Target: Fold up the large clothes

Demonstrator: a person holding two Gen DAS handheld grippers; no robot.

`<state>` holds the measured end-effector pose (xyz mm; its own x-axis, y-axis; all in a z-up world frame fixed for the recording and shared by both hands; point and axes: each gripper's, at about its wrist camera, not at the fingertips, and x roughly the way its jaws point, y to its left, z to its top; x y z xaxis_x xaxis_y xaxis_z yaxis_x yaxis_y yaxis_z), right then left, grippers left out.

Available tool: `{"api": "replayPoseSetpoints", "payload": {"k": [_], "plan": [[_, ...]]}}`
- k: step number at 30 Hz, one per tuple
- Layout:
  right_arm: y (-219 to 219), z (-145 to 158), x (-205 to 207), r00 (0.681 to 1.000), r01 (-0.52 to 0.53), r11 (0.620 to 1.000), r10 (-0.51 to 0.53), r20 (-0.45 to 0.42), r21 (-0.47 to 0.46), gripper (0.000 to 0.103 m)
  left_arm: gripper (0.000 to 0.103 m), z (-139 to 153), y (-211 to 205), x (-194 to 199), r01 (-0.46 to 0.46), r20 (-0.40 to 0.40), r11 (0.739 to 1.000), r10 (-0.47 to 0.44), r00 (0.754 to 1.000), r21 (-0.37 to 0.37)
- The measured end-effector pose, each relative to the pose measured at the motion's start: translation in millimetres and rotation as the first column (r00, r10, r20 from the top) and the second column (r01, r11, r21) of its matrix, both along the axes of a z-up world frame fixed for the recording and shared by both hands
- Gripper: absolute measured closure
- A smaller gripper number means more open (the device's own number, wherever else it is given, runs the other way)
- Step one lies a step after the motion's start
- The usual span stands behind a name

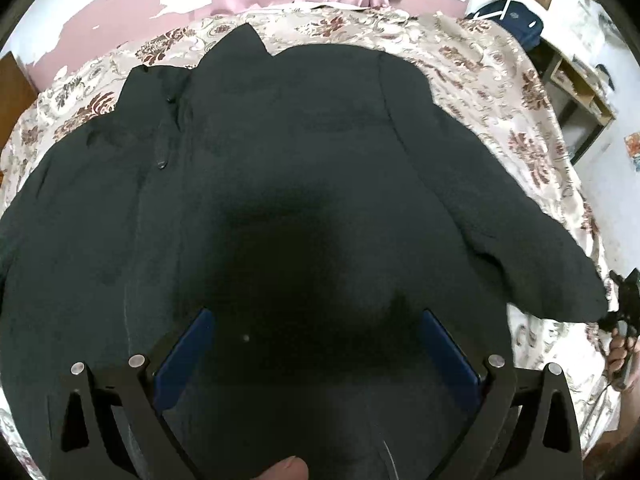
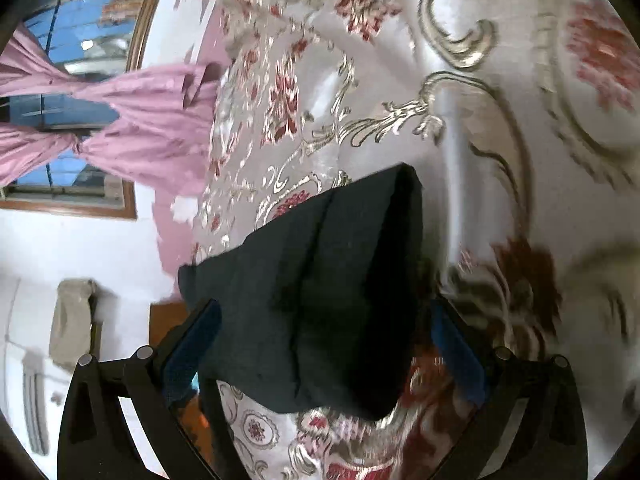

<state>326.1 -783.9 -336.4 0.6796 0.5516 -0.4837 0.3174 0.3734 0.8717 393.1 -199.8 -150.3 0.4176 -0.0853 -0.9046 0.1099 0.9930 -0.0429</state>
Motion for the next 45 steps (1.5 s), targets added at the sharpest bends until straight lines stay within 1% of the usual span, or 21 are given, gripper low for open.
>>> {"api": "replayPoseSetpoints", "payload": {"k": [1, 3, 4, 5, 6, 9, 12, 13, 15, 16, 20, 23, 25, 27, 30, 33, 34, 37, 39, 40, 45], "plan": [[-2.1, -2.4, 10.5, 1.0, -0.019, 1.0, 0.018, 0.005, 0.014, 0.006, 0.0, -3.4, -1.5, 4.6, 0.002, -0.004, 1.0, -0.002, 1.0, 0.001], [0.1, -4.5, 18.3, 0.999, -0.044, 0.999, 0.044, 0.013, 0.027, 0.021, 0.0, -6.9, -4.2, 12.6, 0.002, -0.017, 1.0, -0.002, 1.0, 0.0], [-0.3, -0.2, 27.8, 0.998, -0.066, 0.998, 0.065, 0.021, 0.021, 0.052, 0.0, -7.4, -6.1, 16.1, 0.004, -0.022, 1.0, -0.004, 1.0, -0.008], [4.0, 4.3, 25.9, 0.996, -0.088, 0.996, 0.087, 0.028, 0.006, 0.079, 0.0, -7.1, -8.2, 21.7, 0.006, -0.022, 1.0, -0.007, 1.0, -0.017], [8.1, 14.0, 30.7, 0.993, -0.117, 0.992, 0.118, 0.025, -0.039, 0.085, 0.0, -6.3, -10.6, 28.9, 0.005, -0.018, 1.0, -0.005, 1.0, -0.018], [24.7, 41.2, 25.0, 0.978, -0.192, 0.966, 0.202, 0.043, -0.171, 0.088, 0.0, -3.1, -17.5, 51.9, -0.012, -0.004, 1.0, 0.011, 1.0, -0.01], [31.7, 59.5, 26.9, 0.974, -0.211, 0.95, 0.223, 0.028, -0.229, 0.091, 0.0, -2.2, -27.7, 76.3, -0.013, 0.006, 1.0, 0.013, 1.0, 0.015], [31.6, 67.5, 26.7, 0.977, -0.194, 0.951, 0.209, 0.036, -0.242, 0.092, 0.0, -3.5, -31.4, 82.8, -0.01, 0.007, 0.999, 0.01, 1.0, 0.033], [21.9, 80.9, 25.3, 0.981, -0.152, 0.965, 0.173, 0.083, -0.215, 0.094, 0.0, -10.7, -39.1, 95.1, -0.017, 0.009, 0.996, 0.016, 1.0, 0.092], [21.9, 97.7, 24.3, 0.981, -0.13, 0.964, 0.159, 0.112, -0.233, 0.094, 0.0, -14.6, -41.2, 100.0, -0.024, 0.004, 0.994, 0.023, 1.0, 0.102], [24.4, 154.8, 21.7, 0.971, -0.099, 0.956, 0.154, 0.182, -0.275, 0.095, 0.0, -32.6, -48.4, 118.3, -0.043, -0.03, 0.995, 0.046, 0.998, 0.094], [20.5, 187.2, 17.0, 0.967, -0.108, 0.945, 0.172, 0.19, -0.308, 0.096, 0.0, -41.8, -49.6, 121.9, -0.056, -0.045, 0.995, 0.06, 0.997, 0.088], [18.5, 205.0, 14.7, 0.968, -0.119, 0.937, 0.183, 0.171, -0.329, 0.096, 0.0, -44.4, -51.7, 121.0, -0.049, -0.039, 0.994, 0.053, 0.998, 0.102], [13.4, 213.2, 8.4, 0.968, -0.134, 0.932, 0.196, 0.156, -0.337, 0.096, 0.0, -45.9, -54.9, 120.2, -0.04, -0.032, 0.993, 0.044, 0.999, 0.115], [26.7, 246.6, 8.8, 0.956, -0.152, 0.921, 0.229, 0.182, -0.359, 0.096, 0.0, -44.9, -55.7, 122.0, -0.035, -0.035, 0.993, 0.04, 0.999, 0.113], [50.0, 298.7, 10.2, 0.94, -0.154, 0.907, 0.257, 0.225, -0.391, 0.096, 0.0, -44.4, -55.6, 122.9, -0.033, -0.033, 0.994, 0.037, 0.999, 0.106], [57.0, 308.1, 11.6, 0.936, -0.154, 0.906, 0.261, 0.235, -0.393, 0.096, 0.0, -44.4, -53.1, 121.6, -0.034, -0.032, 0.994, 0.038, 0.999, 0.103], [91.5, 360.8, 16.4, 0.915, -0.167, 0.887, 0.301, 0.266, -0.431, 0.096, 0.0, -44.4, -49.9, 117.3, -0.037, -0.022, 0.994, 0.04, 0.999, 0.102], [113.0, 384.7, 21.5, 0.906, -0.172, 0.877, 0.319, 0.278, -0.448, 0.096, 0.0, -43.8, -50.0, 117.4, -0.04, -0.02, 0.994, 0.042, 0.999, 0.101], [129.0, 403.2, 24.9, 0.898, -0.179, 0.87, 0.335, 0.286, -0.459, 0.096, 0.0, -43.8, -49.4, 116.8, -0.042, -0.021, 0.994, 0.044, 0.999, 0.097], [203.8, 463.5, 39.8, 0.861, -0.222, 0.829, 0.414, 0.296, -0.513, 0.096, 0.0, -43.4, -40.8, 113.7, -0.018, -0.013, 0.997, 0.019, 1.0, 0.069]]}}
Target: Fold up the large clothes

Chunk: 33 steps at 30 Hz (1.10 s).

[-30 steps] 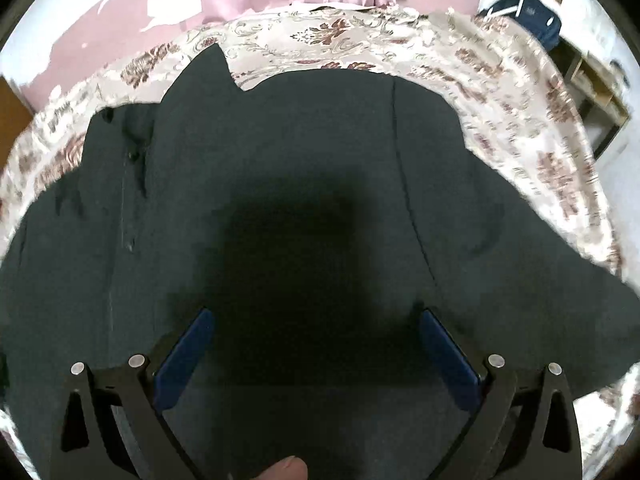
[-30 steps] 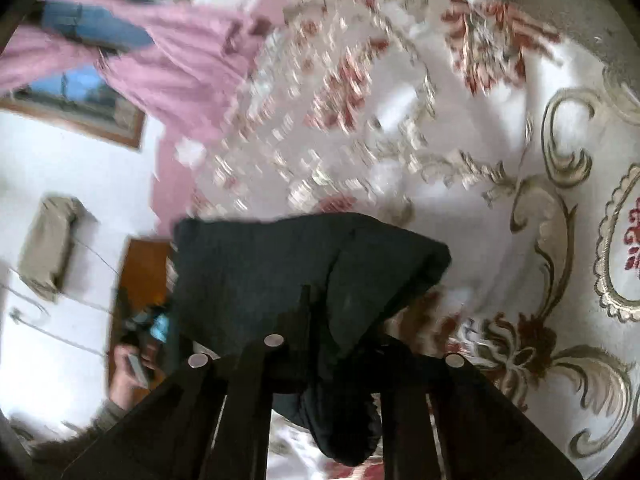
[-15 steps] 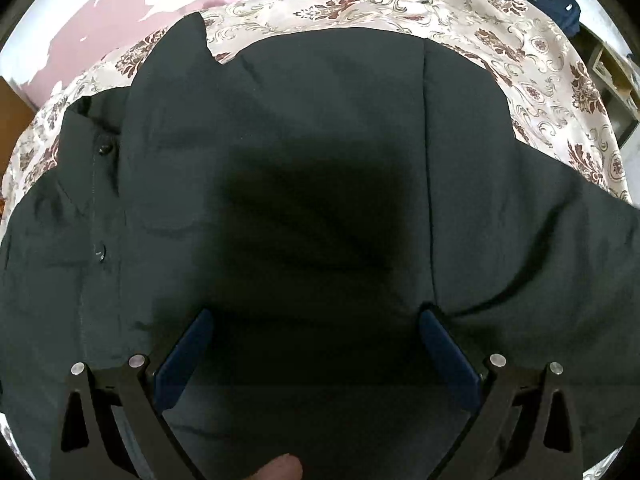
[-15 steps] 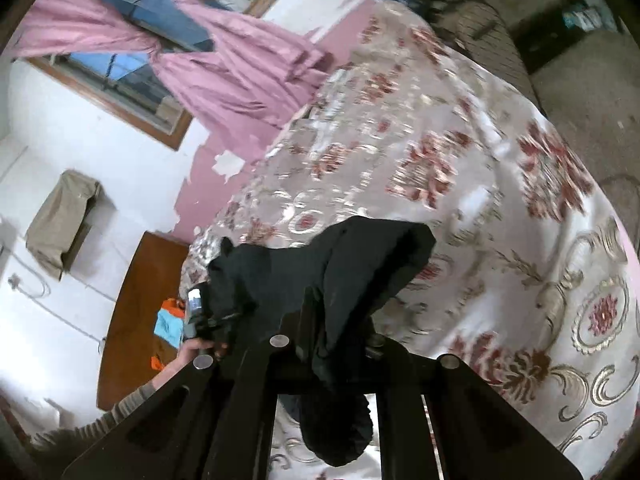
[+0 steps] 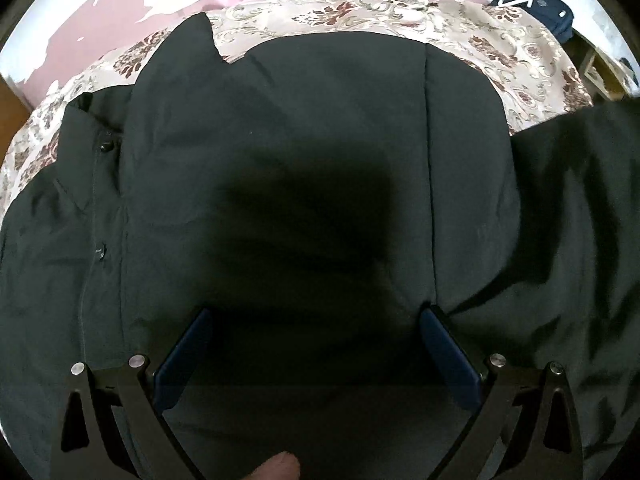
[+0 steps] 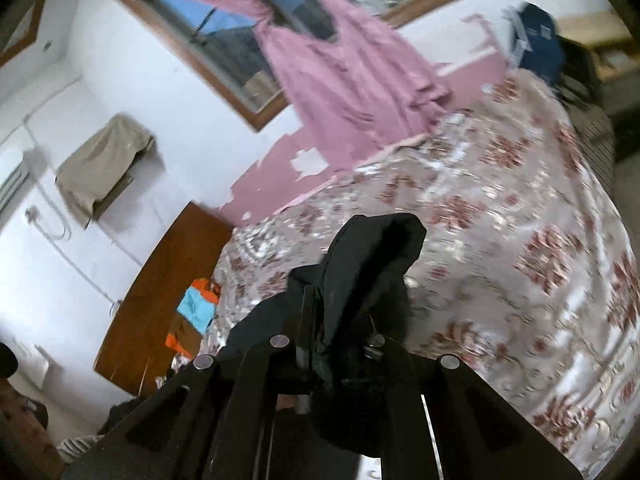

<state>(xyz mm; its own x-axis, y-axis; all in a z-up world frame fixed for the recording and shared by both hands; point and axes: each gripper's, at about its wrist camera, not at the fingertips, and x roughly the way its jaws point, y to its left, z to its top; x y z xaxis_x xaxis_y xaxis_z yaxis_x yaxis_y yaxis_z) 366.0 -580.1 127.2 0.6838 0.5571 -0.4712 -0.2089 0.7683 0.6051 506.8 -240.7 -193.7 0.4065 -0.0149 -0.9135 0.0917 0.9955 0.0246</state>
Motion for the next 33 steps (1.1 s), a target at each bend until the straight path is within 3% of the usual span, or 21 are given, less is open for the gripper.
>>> {"api": "replayPoseSetpoints", "payload": {"k": [7, 11, 14, 18, 22, 29, 33], "plan": [[133.5, 64.7, 40.4, 0.99, -0.138, 0.986, 0.138, -0.006, -0.092, 0.096, 0.0, 25.2, 54.7, -30.4, -0.052, 0.042, 0.992, 0.057, 0.997, -0.116], [208.8, 67.0, 67.6, 0.974, -0.225, 0.965, 0.222, -0.038, -0.132, 0.096, 0.0, 41.5, 143.1, -76.1, -0.11, 0.069, 0.976, 0.125, 0.99, -0.188], [266.9, 57.5, 86.3, 0.958, -0.285, 0.945, 0.274, -0.089, -0.159, 0.096, 0.0, 50.1, 202.5, -105.4, -0.159, 0.092, 0.967, 0.181, 0.979, -0.2], [339.8, 29.3, 100.0, 0.928, -0.363, 0.908, 0.333, -0.164, -0.21, 0.096, 0.0, 57.6, 277.3, -141.8, -0.246, 0.106, 0.94, 0.276, 0.955, -0.235], [413.0, -20.7, 119.7, 0.892, -0.434, 0.866, 0.374, -0.252, -0.248, 0.096, 0.0, 66.6, 332.7, -172.3, -0.299, 0.117, 0.913, 0.341, 0.933, -0.279], [516.9, -141.7, 166.1, 0.827, -0.503, 0.818, 0.361, -0.43, -0.28, 0.095, 0.0, 66.2, 381.6, -193.7, -0.35, 0.115, 0.903, 0.386, 0.915, -0.248], [558.7, -198.5, 165.3, 0.784, -0.533, 0.799, 0.344, -0.516, -0.278, 0.086, 0.0, 63.1, 395.4, -201.5, -0.364, 0.104, 0.896, 0.399, 0.911, -0.253]]}}
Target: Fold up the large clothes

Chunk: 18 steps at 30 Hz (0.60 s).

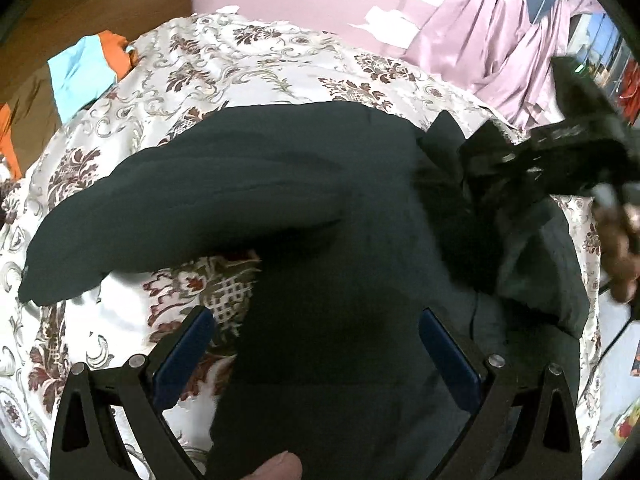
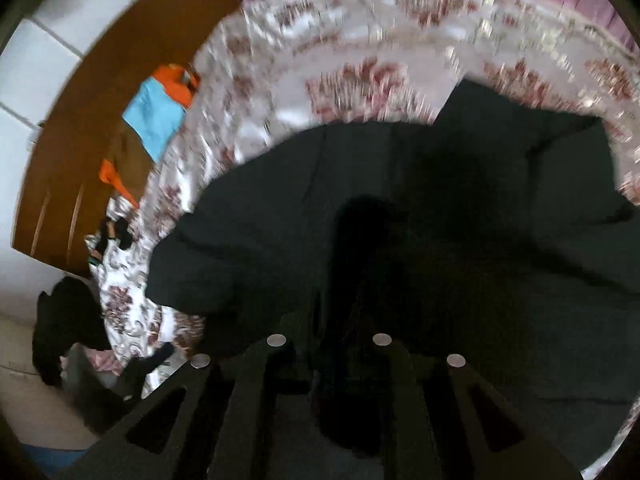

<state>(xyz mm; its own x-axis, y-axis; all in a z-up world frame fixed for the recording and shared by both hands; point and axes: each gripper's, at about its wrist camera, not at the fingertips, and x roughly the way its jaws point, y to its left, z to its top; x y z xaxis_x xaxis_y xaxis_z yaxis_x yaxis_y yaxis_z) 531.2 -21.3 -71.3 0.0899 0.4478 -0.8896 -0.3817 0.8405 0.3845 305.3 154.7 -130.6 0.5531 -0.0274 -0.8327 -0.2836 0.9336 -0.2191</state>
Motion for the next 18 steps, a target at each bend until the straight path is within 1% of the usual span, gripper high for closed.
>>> {"api": "replayPoseSetpoints", "payload": {"k": [1, 2, 3, 5, 6, 7, 8, 9, 10, 11, 12, 14, 16, 18], "plan": [[5.8, -14.2, -4.0, 0.999, 0.005, 1.0, -0.005, -0.036, 0.017, 0.077, 0.0, -0.2, 1.0, -2.0, 0.0, 0.001, 1.0, 0.0, 1.0, 0.002], [9.2, -21.5, -4.6, 0.998, 0.011, 0.999, -0.009, -0.06, 0.037, 0.07, 0.0, -0.5, 1.0, -5.2, -0.001, 0.003, 1.0, 0.001, 1.0, 0.003], [10.0, -28.0, -9.4, 0.996, 0.02, 0.998, -0.015, -0.083, 0.067, 0.068, 0.0, -1.5, 1.3, -6.6, -0.003, 0.006, 1.0, 0.003, 1.0, -0.003], [8.3, -30.9, -17.2, 0.996, 0.025, 0.991, -0.014, -0.086, 0.132, 0.068, 0.0, -5.3, 2.1, -8.9, -0.008, 0.001, 0.999, 0.008, 1.0, -0.032], [3.8, -27.1, -22.7, 0.998, 0.025, 0.985, -0.014, -0.068, 0.171, 0.068, 0.0, -5.5, 0.7, -11.4, -0.007, 0.003, 0.999, 0.007, 1.0, -0.043], [-3.9, -21.2, -27.5, 0.999, 0.027, 0.979, -0.02, -0.039, 0.202, 0.065, 0.0, -6.6, 0.2, -13.1, -0.007, 0.004, 0.999, 0.007, 1.0, -0.049], [-10.7, -18.6, -27.8, 0.999, 0.034, 0.976, -0.032, -0.014, 0.215, 0.06, 0.0, -7.5, -0.7, -15.4, -0.008, 0.005, 0.999, 0.008, 1.0, -0.052], [-24.9, -9.7, -34.2, 0.997, 0.055, 0.975, -0.064, 0.038, 0.216, 0.057, 0.0, -8.6, -1.3, -17.5, -0.008, 0.006, 0.998, 0.008, 1.0, -0.059], [-40.5, -1.5, -41.6, 0.989, 0.081, 0.977, -0.103, 0.106, 0.196, 0.048, 0.0, -9.4, -2.4, -19.2, -0.008, 0.006, 0.998, 0.008, 1.0, -0.067], [-53.9, 2.5, -47.0, 0.978, 0.105, 0.98, -0.132, 0.158, 0.168, 0.044, 0.0, -11.0, -2.4, -19.4, -0.011, 0.006, 0.997, 0.011, 1.0, -0.078], [-71.0, 6.1, -57.3, 0.957, 0.148, 0.982, -0.173, 0.234, 0.12, 0.044, 0.0, -11.6, -4.1, -20.6, -0.013, 0.007, 0.996, 0.014, 1.0, -0.083], [-95.7, 2.7, -75.9, 0.918, 0.216, 0.976, -0.213, 0.335, 0.03, 0.044, 0.0, -14.4, -7.0, -18.6, -0.021, 0.005, 0.996, 0.022, 1.0, -0.088], [-113.0, -13.8, -93.6, 0.902, 0.266, 0.962, -0.223, 0.369, -0.068, 0.044, 0.0, -16.7, -10.4, -17.5, -0.024, 0.001, 0.995, 0.025, 1.0, -0.095], [-124.6, -29.6, -105.2, 0.901, 0.297, 0.951, -0.25, 0.353, -0.085, 0.044, 0.0, -18.6, -13.9, -18.2, -0.021, -0.006, 0.994, 0.021, 1.0, -0.103]]}}
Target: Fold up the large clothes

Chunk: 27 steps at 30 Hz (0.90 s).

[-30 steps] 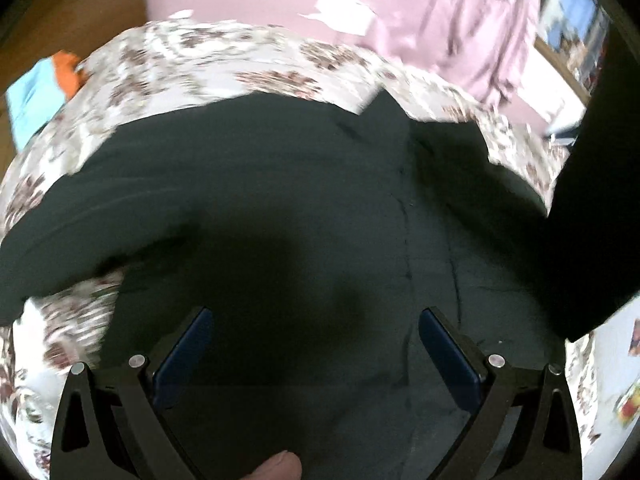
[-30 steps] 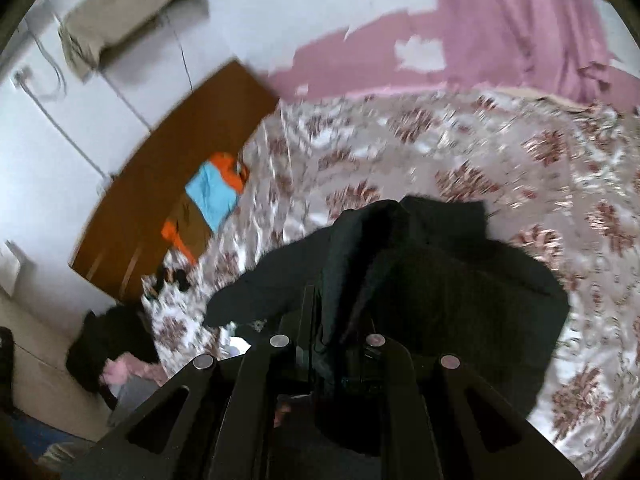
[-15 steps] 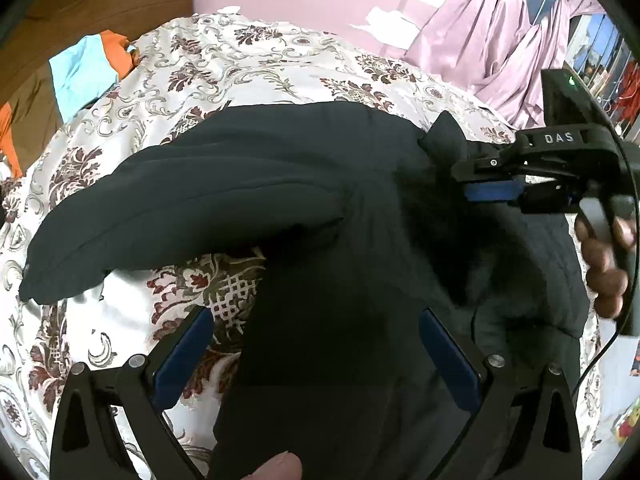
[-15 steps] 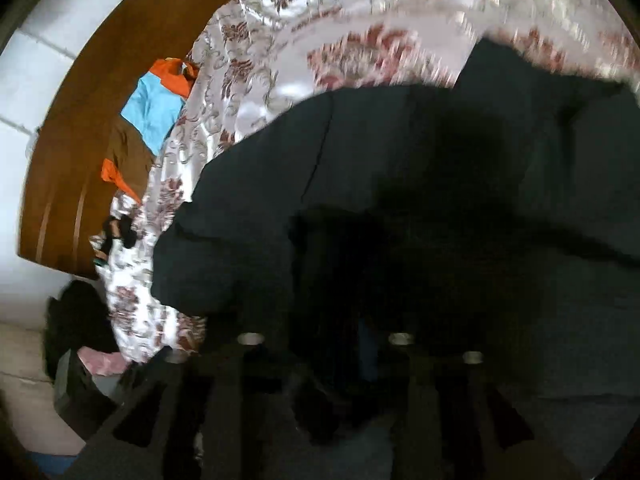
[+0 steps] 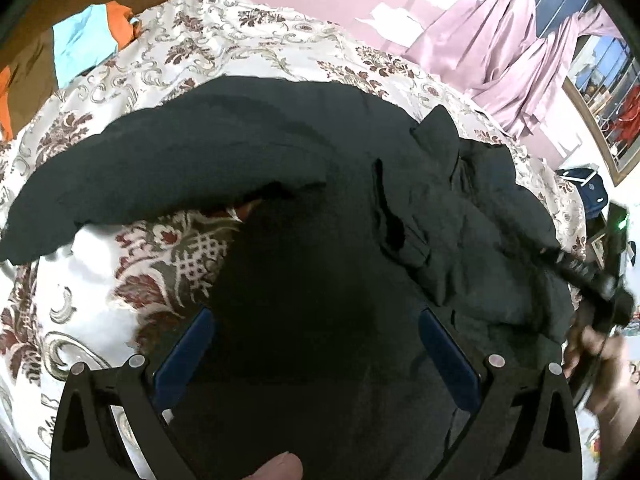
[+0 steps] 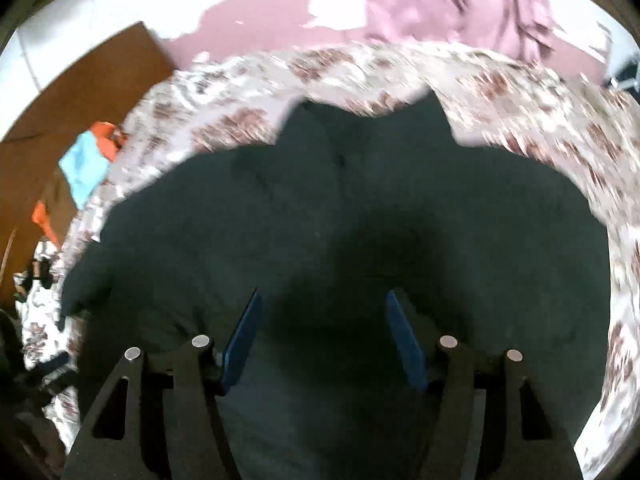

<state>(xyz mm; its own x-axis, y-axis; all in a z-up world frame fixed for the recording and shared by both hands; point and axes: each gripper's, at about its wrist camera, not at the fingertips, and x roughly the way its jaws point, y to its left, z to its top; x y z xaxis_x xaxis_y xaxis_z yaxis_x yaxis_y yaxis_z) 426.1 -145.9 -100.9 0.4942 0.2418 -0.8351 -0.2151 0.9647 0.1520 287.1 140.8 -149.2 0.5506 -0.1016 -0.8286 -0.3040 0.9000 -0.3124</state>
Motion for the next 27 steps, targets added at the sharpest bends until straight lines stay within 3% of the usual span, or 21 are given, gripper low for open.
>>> {"api": "replayPoseSetpoints", "payload": {"k": [8, 15, 19, 22, 25, 27], "plan": [[-13.2, -64.2, -5.1, 0.994, 0.092, 0.992, -0.097, -0.058, -0.084, 0.044, 0.0, -4.9, -1.6, -9.0, 0.016, -0.025, 1.0, -0.016, 1.0, 0.008], [-8.1, -84.9, 5.2, 0.987, 0.102, 0.984, -0.119, -0.112, -0.148, 0.043, 0.0, -5.4, 22.8, -24.7, -0.032, -0.02, 0.999, 0.031, 0.999, -0.03], [9.4, -70.9, 1.0, 0.993, 0.055, 0.974, -0.077, -0.094, -0.222, 0.042, 0.0, -4.2, 63.7, -47.6, -0.072, 0.006, 0.996, 0.072, 0.997, -0.051], [24.5, -42.7, -15.8, 0.999, 0.008, 0.987, -0.015, -0.038, -0.16, 0.042, 0.0, -13.8, 117.2, -66.3, -0.139, -0.015, 0.987, 0.138, 0.99, -0.083], [42.3, -19.3, -32.4, 0.998, -0.063, 0.991, 0.064, 0.007, -0.115, 0.038, 0.0, -31.3, 176.1, -86.1, -0.26, -0.05, 0.961, 0.256, 0.965, -0.093], [49.3, -8.7, -42.2, 0.994, -0.101, 0.991, 0.104, 0.024, -0.091, 0.038, 0.0, -48.8, 212.2, -96.4, -0.332, -0.058, 0.933, 0.327, 0.943, -0.138]]}}
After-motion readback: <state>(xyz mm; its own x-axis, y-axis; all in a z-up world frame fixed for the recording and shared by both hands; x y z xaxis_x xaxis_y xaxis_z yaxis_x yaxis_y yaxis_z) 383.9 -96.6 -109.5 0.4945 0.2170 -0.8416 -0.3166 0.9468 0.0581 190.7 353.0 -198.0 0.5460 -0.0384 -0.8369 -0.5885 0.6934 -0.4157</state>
